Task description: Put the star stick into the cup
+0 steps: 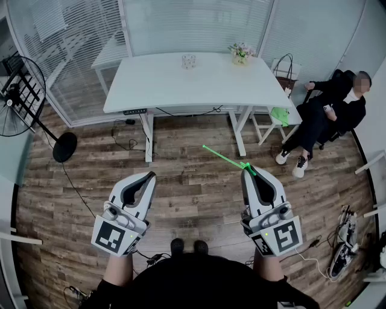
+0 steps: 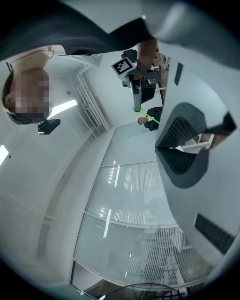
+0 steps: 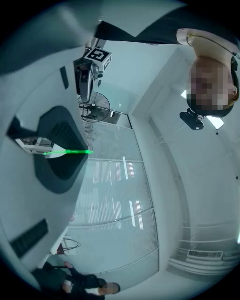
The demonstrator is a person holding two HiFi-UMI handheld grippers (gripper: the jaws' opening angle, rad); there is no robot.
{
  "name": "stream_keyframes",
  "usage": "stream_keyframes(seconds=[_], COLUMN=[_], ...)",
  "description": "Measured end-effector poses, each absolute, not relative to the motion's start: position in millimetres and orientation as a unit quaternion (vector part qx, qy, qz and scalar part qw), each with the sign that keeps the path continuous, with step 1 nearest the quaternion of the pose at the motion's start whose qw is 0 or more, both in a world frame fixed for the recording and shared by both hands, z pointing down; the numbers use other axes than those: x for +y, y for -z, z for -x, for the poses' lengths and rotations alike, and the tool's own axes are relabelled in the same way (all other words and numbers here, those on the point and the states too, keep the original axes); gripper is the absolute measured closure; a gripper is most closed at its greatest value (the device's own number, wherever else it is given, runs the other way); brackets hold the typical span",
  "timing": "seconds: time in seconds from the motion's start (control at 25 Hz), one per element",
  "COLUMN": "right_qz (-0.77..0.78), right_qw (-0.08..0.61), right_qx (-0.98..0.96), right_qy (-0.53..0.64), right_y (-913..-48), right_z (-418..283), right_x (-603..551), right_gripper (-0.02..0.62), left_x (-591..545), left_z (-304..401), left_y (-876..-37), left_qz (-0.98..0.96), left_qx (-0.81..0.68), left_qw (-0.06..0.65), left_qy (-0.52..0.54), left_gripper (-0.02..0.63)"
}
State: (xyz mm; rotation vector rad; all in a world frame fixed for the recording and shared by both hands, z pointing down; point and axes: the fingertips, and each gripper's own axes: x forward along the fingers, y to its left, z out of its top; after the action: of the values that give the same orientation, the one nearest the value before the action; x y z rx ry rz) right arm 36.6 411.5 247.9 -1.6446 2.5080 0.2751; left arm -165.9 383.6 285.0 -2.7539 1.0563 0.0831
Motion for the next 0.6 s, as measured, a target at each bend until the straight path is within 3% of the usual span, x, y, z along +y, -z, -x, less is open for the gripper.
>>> stream_keyframes(seconds=[0.6], right_qz=[0.542], right_qw=[0.064], right_qx=[0.832], right_qy=[-0.095], right_y=[-244.8], right_z=[-29.8], right_x=[413.4], right_gripper=[0.575], left_x=[384.5], left_z=[172.6], left_y=[-283.8], left_qz=[0.929], left_qx=[0.355], left_qw=[0.097], left_qy=[-0.028], left_gripper=[0.592])
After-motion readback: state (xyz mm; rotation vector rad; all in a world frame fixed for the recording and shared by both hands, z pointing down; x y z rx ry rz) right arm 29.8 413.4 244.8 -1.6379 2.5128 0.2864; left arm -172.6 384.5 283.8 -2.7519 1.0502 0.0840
